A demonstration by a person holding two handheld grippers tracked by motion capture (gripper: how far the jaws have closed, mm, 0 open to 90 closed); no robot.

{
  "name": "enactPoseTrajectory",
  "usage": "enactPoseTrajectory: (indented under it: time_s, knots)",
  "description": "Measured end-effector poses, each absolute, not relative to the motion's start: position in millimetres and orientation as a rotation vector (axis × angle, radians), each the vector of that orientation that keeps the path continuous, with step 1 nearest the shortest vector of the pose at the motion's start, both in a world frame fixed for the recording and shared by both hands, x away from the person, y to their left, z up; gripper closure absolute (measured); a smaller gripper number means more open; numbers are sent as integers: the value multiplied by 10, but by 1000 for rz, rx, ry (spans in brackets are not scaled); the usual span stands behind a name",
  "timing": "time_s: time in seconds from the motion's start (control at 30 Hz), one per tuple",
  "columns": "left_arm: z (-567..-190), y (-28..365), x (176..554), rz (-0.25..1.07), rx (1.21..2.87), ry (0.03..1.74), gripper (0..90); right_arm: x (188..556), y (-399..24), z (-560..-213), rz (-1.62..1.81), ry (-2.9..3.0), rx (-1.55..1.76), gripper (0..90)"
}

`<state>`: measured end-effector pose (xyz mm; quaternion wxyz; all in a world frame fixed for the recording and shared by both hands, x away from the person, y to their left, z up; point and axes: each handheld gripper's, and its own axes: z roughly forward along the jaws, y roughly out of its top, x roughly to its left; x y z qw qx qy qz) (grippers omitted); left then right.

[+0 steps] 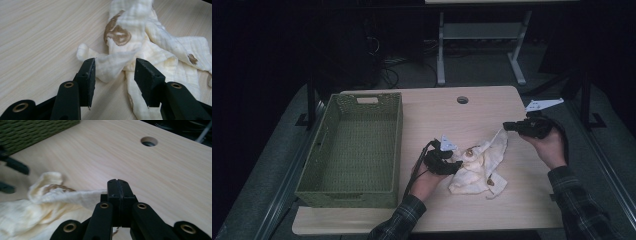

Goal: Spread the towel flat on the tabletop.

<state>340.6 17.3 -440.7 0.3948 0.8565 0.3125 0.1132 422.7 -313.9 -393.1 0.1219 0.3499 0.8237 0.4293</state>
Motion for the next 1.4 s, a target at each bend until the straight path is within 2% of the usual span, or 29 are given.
enactPoseTrajectory:
  time_s: [0.33, 0.7, 0.77, 0.83, 0.93, 1.13, 1.4]
  knots:
    - [-4420, 159, 3410, 285, 2161, 793, 509, 4794, -3241, -4102, 1156, 2391, 1182, 897]
    - [-4428, 171, 3426, 289, 2163, 800, 509, 5080, -3399, -4430, 979, 2395, 1343, 895]
    - [-4425, 170, 3434, 294, 2162, 803, 509, 5061, -3412, -4473, 984, 2393, 1334, 851]
    - [-4418, 169, 3455, 301, 2160, 805, 510, 5014, -3410, -4468, 1019, 2377, 1320, 761]
    - [-4413, 154, 3485, 308, 2155, 812, 515, 4886, -3385, -4404, 1055, 2364, 1287, 712]
    - [-4394, 134, 3534, 313, 2151, 819, 516, 4670, -3336, -4321, 1118, 2372, 1236, 651]
    - [-4387, 155, 3632, 327, 2139, 860, 543, 4323, -3248, -4313, 1194, 2411, 1178, 648]
